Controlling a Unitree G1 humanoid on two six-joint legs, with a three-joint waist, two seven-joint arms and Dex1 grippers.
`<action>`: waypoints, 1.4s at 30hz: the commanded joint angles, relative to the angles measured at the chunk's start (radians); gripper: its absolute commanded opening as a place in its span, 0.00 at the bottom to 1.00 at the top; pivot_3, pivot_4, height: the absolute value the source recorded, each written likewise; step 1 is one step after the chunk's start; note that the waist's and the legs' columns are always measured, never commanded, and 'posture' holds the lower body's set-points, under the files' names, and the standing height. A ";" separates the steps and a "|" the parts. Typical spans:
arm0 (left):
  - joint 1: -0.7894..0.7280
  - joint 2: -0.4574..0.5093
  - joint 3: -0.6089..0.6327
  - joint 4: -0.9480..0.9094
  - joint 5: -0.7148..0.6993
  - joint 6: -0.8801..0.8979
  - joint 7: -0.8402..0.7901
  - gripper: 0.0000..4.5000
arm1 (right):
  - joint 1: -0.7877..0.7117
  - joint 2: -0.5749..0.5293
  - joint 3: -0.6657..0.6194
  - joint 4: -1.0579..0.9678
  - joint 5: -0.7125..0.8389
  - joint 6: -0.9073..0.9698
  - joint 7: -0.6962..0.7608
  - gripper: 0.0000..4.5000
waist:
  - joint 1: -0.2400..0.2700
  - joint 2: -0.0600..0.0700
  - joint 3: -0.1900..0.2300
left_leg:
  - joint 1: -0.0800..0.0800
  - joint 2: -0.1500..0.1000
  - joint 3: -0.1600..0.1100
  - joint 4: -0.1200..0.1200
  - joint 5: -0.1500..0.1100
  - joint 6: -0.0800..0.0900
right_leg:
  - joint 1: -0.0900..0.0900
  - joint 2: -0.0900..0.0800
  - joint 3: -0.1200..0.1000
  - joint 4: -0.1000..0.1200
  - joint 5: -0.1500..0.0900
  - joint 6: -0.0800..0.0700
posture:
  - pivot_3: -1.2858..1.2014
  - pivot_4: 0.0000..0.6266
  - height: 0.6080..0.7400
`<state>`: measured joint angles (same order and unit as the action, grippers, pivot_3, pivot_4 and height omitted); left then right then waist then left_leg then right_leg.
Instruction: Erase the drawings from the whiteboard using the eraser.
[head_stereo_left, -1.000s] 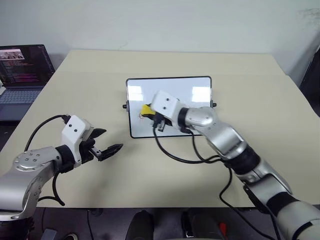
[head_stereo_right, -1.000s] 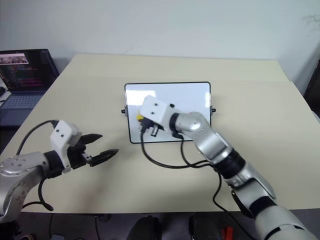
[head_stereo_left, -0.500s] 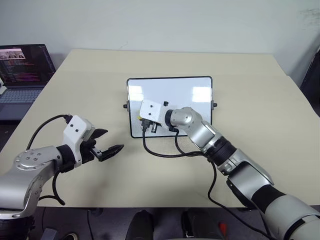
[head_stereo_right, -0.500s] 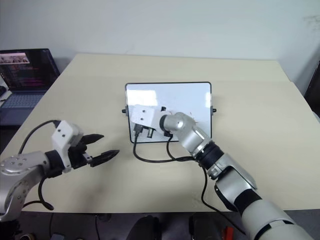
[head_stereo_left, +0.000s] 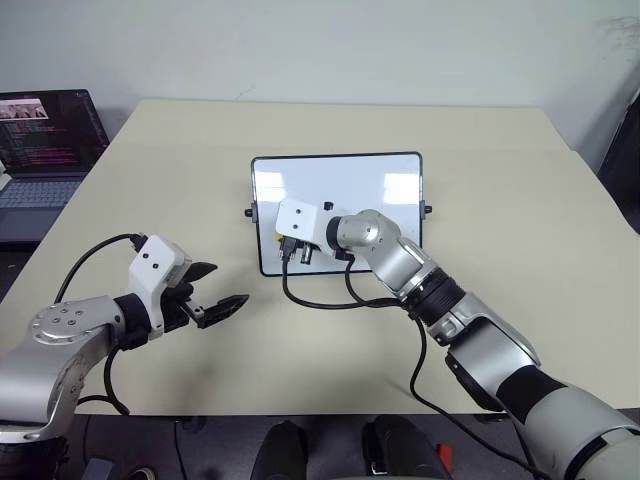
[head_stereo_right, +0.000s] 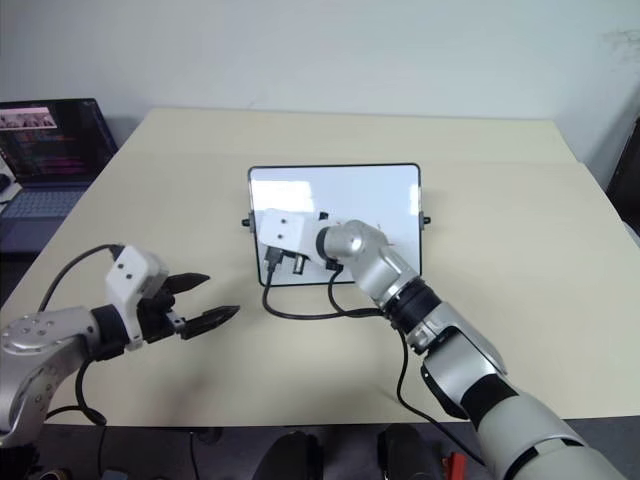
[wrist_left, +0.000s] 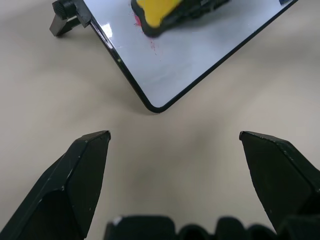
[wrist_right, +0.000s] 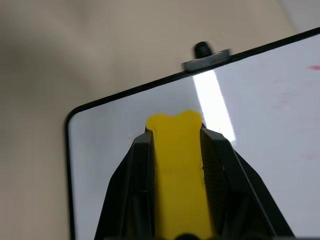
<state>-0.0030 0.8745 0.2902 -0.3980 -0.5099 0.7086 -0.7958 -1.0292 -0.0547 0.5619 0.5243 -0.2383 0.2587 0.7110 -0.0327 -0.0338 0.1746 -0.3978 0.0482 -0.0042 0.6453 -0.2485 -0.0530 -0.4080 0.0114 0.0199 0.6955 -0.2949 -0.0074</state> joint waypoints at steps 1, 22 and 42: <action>0.002 0.000 0.022 -0.040 -0.003 -0.021 0.003 1.00 | 0.009 0.001 0.008 -0.030 -0.015 0.001 0.035 0.21 | 0.000 0.000 0.000 | 0.000 0.000 0.000 0.000 0.000 0.000 | 0.000 0.000 0.000 0.000 0.000 0.000 | 0.52 0.24 1.00; -0.020 -0.008 0.005 -0.045 -0.003 -0.025 -0.001 1.00 | -0.091 -0.003 -0.064 0.154 -0.100 -0.135 -0.150 0.21 | 0.002 0.000 0.000 | 0.001 0.000 -0.003 0.001 0.000 0.000 | 0.000 0.000 -0.002 0.002 0.000 -0.001 | 0.52 0.24 1.00; -0.034 -0.021 -0.012 -0.046 -0.007 -0.025 0.003 1.00 | -0.085 -0.030 -0.031 0.189 -0.175 -0.194 -0.205 0.21 | 0.003 -0.001 -0.001 | 0.005 -0.001 -0.005 0.000 0.005 0.003 | 0.003 0.001 -0.004 0.004 0.003 -0.006 | 0.52 0.24 1.00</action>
<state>-0.0307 0.8554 0.2688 -0.4171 -0.5093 0.6935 -0.7960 -1.0958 -0.0689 0.5643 0.6830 -0.3883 0.0652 0.5491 -0.0300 -0.0349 0.1739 -0.3930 0.0475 -0.0096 0.6458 -0.2434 -0.0496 -0.4046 0.0122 0.0162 0.6993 -0.2920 -0.0131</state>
